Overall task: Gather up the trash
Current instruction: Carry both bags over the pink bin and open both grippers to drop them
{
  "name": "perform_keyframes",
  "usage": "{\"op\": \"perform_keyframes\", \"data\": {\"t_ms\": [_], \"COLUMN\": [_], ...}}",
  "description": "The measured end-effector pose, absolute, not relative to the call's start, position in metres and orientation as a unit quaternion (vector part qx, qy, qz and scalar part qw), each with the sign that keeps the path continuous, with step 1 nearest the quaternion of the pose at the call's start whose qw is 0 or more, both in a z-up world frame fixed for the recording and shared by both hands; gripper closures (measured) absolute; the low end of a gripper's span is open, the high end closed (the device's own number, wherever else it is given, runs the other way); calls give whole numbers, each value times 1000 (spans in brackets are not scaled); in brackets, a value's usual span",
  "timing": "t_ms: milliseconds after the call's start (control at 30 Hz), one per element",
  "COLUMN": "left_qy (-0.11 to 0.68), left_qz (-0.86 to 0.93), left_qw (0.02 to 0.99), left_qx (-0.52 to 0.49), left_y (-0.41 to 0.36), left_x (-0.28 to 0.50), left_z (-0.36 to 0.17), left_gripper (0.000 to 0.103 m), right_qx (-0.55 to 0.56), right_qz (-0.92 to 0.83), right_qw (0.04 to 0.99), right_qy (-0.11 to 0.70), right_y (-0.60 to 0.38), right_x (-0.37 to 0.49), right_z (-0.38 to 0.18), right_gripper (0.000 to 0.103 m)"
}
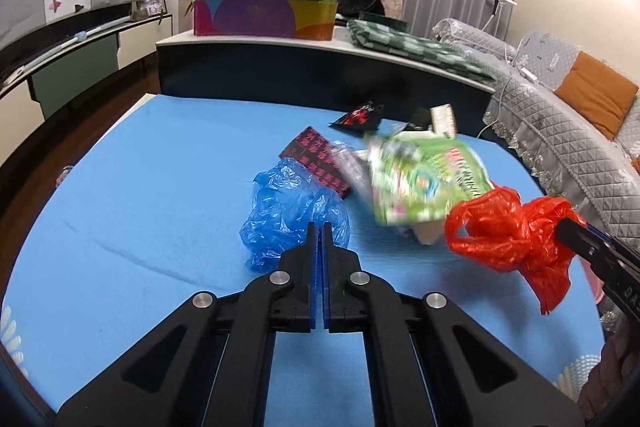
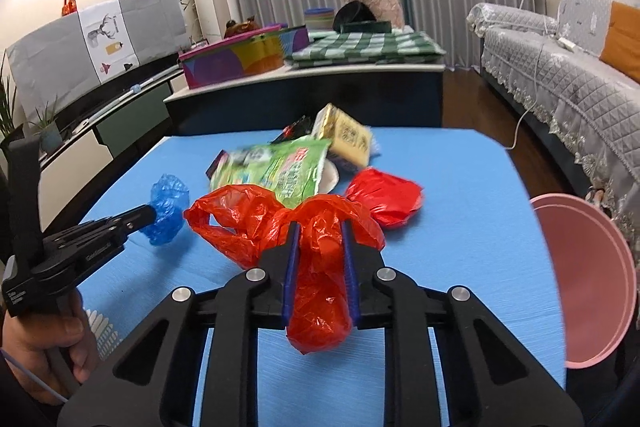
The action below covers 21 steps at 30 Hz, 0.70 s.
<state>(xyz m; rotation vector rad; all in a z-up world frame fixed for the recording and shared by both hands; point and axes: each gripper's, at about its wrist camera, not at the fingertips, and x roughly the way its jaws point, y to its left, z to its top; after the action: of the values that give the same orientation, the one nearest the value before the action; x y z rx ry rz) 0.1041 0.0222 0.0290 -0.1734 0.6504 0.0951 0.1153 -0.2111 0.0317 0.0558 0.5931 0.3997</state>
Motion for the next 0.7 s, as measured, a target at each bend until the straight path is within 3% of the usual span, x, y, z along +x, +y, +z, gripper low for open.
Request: {"op": "perform_keyframes", "data": {"t_ms": [700], "left_qy": [280], "left_qz": [-59], "left_qw": [956], "left_qx": [-67], "left_y": [-124], "left_x": [103], "left_z": [55], "left_gripper": [102], "right_qx": [63], "right_qz": [143], "right_qw": [946], "right_qy": [283], "right_y": [-356], "right_x": [146], "right_z": [42], "right_gripper": [83]}}
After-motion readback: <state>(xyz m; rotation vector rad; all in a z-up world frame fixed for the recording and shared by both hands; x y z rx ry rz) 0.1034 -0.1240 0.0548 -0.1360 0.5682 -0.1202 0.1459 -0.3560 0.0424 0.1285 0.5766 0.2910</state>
